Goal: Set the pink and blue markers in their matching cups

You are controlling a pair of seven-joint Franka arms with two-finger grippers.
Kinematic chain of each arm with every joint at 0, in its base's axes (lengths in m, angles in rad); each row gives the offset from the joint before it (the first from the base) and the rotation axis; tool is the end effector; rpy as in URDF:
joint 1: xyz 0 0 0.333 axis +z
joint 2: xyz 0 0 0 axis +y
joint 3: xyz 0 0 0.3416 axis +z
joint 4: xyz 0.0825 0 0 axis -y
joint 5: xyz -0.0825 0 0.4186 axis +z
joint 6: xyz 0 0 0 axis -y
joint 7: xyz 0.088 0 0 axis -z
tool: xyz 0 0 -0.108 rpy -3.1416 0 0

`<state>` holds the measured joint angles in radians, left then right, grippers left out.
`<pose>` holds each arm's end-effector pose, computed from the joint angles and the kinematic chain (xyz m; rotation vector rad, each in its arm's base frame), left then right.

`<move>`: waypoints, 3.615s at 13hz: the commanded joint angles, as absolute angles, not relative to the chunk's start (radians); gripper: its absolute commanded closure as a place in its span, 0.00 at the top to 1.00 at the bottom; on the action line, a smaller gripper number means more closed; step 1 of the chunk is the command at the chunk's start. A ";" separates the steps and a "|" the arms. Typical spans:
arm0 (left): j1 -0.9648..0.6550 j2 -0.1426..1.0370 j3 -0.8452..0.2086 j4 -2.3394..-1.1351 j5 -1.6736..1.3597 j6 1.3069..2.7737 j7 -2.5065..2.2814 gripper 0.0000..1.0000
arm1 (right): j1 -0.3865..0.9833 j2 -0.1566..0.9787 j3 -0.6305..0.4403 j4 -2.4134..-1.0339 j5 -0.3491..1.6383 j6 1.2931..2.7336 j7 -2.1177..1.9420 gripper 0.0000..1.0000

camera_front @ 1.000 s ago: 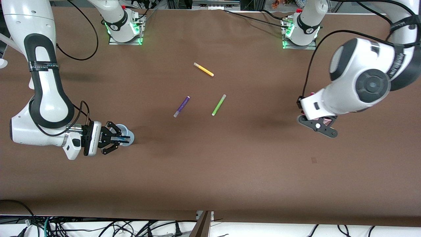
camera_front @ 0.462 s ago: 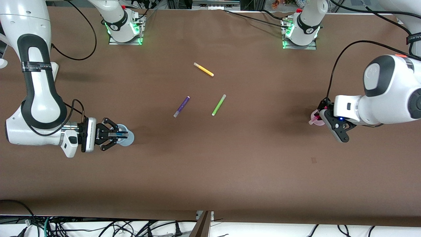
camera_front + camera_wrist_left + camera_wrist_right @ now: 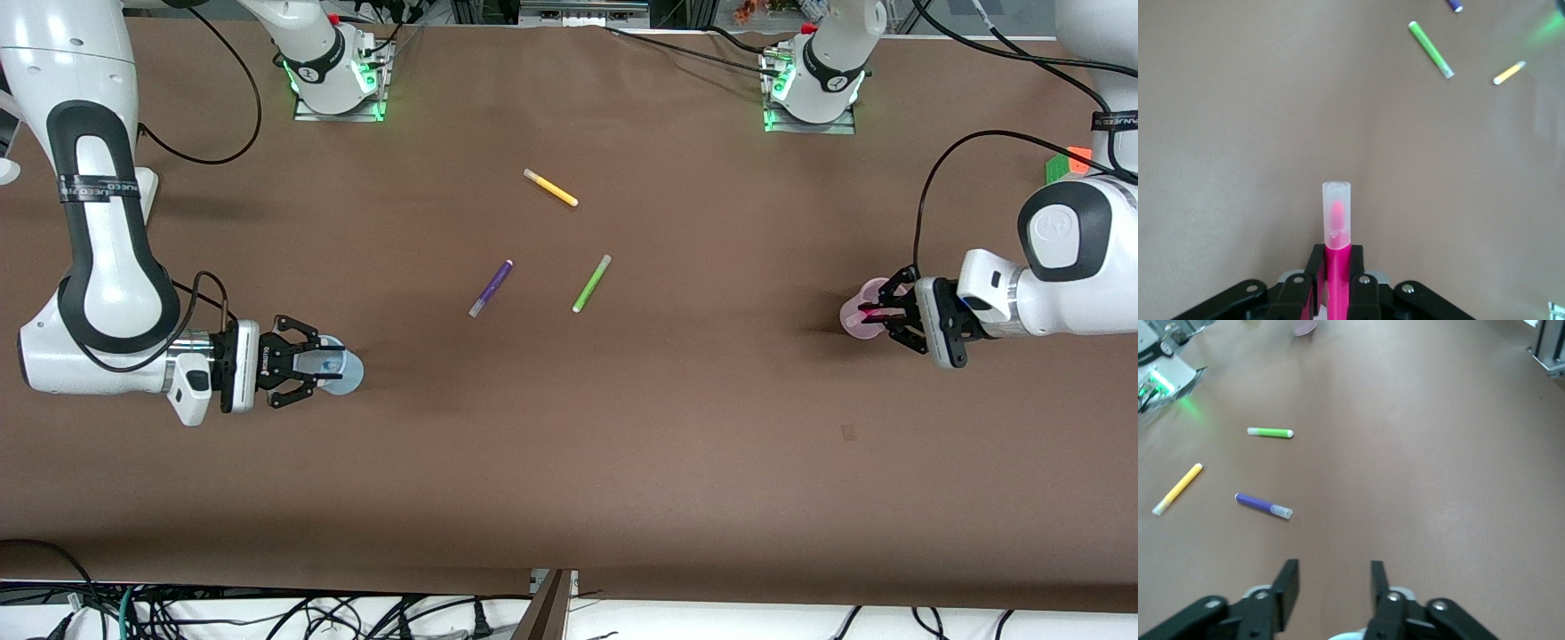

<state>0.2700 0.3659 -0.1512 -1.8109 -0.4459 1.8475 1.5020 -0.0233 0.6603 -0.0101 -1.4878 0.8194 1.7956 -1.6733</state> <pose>0.6422 0.0483 0.3319 2.1452 -1.4459 0.1466 0.7322 0.0394 0.2835 -1.8825 -1.4316 -0.4341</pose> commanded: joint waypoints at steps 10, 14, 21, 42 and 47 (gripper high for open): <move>0.403 0.439 -0.164 -1.873 -0.589 1.856 1.844 0.00 | -0.026 0.572 -0.002 -1.163 0.389 1.424 -0.489 1.00; 0.423 0.471 -0.164 -1.873 -0.594 1.838 1.847 0.73 | 0.012 0.505 0.009 -1.107 0.177 1.336 -0.177 1.00; 0.449 0.439 -0.164 -1.773 -0.641 1.729 1.716 1.00 | 0.023 0.146 0.017 -1.526 0.040 1.434 -0.060 1.00; -0.012 0.316 -0.210 -1.264 0.057 1.250 -0.161 1.00 | 0.025 0.057 -0.015 -1.523 0.002 1.410 -0.057 1.00; 0.008 0.273 -0.209 -1.334 0.052 1.204 -0.144 1.00 | 0.025 0.061 -0.015 -1.523 -0.006 1.410 -0.064 1.00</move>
